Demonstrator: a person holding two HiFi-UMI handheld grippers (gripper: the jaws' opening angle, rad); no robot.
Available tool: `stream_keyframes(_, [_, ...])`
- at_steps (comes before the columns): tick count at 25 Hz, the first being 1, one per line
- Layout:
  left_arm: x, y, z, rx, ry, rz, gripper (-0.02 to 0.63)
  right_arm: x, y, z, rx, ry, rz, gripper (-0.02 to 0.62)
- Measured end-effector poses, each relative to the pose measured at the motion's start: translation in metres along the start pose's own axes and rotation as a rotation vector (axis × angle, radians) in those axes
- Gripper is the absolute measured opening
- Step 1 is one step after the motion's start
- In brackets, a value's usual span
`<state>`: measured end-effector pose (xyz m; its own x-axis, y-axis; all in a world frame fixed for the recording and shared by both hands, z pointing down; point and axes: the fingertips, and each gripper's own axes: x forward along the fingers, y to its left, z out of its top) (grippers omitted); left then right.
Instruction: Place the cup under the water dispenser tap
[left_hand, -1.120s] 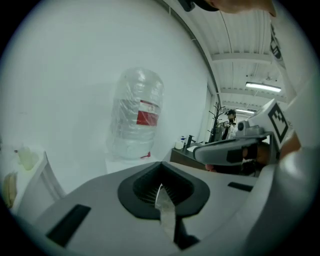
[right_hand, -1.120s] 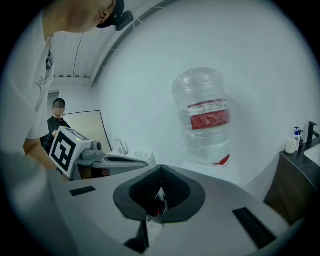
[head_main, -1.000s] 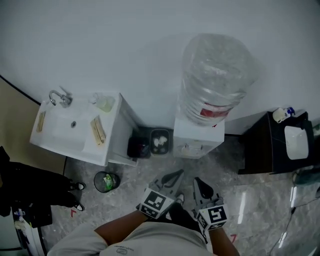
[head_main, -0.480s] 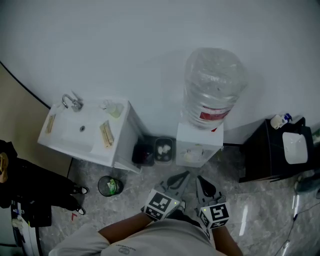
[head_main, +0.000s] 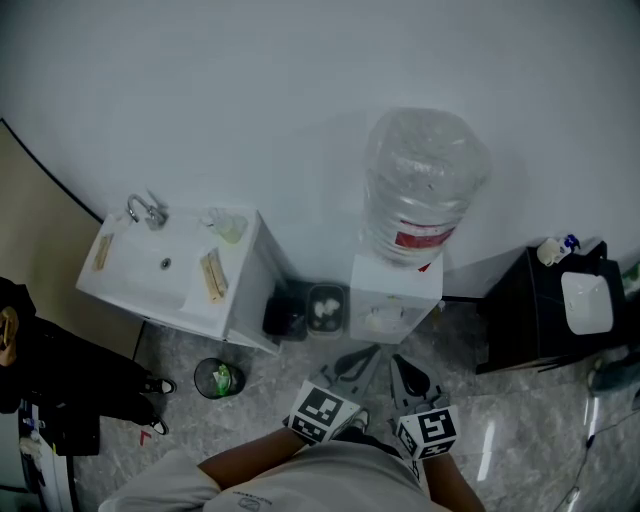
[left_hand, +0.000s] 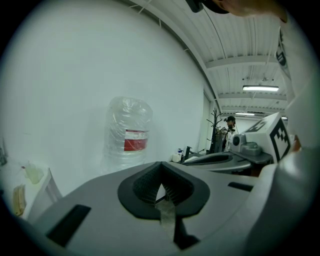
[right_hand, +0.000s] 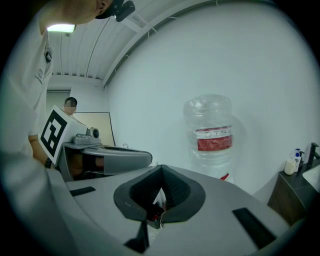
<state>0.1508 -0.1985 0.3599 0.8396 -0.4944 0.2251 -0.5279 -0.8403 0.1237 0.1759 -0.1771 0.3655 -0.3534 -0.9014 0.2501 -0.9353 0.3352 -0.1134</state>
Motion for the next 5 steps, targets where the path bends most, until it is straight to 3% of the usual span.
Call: stream_keyframes(5, [0.0011, -0.0009, -0.001, -0.003, 0.001, 0.006, 0.005, 0.0005, -0.0019, -0.0011, -0.001, 0.003, 0.006, 0.014])
